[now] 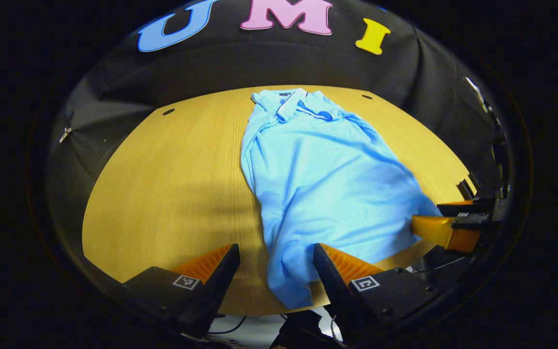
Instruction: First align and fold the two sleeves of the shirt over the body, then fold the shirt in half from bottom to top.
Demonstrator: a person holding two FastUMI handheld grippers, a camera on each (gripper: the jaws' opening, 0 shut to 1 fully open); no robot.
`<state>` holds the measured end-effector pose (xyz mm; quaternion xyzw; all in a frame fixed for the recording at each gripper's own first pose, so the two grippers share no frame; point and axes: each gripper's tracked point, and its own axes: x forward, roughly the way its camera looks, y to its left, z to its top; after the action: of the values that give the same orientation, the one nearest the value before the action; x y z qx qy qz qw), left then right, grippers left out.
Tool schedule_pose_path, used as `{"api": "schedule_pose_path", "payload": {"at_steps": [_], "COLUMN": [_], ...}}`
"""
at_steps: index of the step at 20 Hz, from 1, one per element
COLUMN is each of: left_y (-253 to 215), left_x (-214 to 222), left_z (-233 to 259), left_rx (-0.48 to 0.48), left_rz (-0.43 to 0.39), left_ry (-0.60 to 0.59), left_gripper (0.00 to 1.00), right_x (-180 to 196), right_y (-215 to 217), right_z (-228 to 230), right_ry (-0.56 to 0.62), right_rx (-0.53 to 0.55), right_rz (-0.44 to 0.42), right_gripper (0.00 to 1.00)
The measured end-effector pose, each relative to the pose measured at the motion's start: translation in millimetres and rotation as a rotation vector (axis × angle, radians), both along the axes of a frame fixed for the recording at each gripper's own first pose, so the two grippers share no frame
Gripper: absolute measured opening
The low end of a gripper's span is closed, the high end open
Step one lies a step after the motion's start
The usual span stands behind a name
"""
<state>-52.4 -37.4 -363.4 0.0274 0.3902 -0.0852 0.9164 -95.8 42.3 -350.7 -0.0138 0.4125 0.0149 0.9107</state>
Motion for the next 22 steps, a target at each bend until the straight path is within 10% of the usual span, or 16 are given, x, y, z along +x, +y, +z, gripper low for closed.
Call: {"api": "schedule_pose_path", "payload": {"at_steps": [6, 11, 22], "left_y": [-18.6, -34.7, -33.3], "left_x": [-2.2, -5.0, 0.1], "left_z": [-0.2, 0.9, 4.8], "left_rx": [-0.008, -0.033, -0.121], "left_rz": [-0.041, -0.068, -0.014], "left_ry": [-0.005, 0.002, 0.105], "left_gripper": [0.79, 0.2, 0.06], "right_x": [2.5, 4.4, 1.2], "right_y": [4.2, 12.0, 17.9], "right_z": [-2.4, -2.9, -3.3], "right_ry": [0.012, 0.048, 0.12], "right_rx": [-0.011, -0.002, 0.027], "right_rz": [0.008, 0.055, 0.234], "right_gripper": [0.85, 0.1, 0.05]}}
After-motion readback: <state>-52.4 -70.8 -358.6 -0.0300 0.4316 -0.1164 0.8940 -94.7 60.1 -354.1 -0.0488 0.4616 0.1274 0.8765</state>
